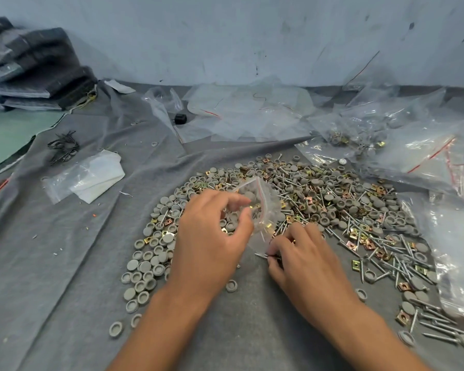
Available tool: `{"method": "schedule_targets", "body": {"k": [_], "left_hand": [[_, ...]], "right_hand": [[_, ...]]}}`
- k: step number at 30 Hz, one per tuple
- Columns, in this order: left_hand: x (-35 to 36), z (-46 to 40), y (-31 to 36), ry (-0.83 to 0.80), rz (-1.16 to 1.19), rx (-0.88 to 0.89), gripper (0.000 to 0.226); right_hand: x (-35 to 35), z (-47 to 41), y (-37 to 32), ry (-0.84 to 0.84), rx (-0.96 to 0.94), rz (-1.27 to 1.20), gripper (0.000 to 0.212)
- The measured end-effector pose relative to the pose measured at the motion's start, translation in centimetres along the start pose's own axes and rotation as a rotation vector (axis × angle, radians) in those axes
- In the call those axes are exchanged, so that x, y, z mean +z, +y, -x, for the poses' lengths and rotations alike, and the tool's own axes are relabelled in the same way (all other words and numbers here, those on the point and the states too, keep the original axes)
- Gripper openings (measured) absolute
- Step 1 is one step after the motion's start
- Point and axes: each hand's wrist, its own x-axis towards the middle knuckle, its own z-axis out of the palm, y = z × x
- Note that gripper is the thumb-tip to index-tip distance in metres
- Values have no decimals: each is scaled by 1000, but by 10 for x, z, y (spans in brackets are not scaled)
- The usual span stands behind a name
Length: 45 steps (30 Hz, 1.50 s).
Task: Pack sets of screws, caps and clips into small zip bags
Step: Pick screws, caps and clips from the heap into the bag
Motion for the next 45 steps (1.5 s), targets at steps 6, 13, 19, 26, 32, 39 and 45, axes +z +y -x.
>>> {"method": "schedule_targets", "body": {"k": [6,13,19,26,32,39,45], "left_hand": [[5,-4,5,-5,46,-92,34],[8,2,4,-133,-116,-34,44],[7,4,1,-203,-127,3,43],[16,10,4,-363,-125,62,44],[25,17,13,-419,-46,81,41],[25,15,9,-427,-11,45,44],[27,15,10,-437,18,36,40]], "right_hand": [[-11,7,8,-202,-163,50,26],[-23,8,10,-236,-175,33,17],[-30,3,36,-210,6,-494,14],[-47,-8,28,202,-110,-559,13],[-39,-6,29,139,-125,-502,22],[-41,-12,37,165,-34,-641,12],[-37,-11,32,154,-88,-639,19]]}}
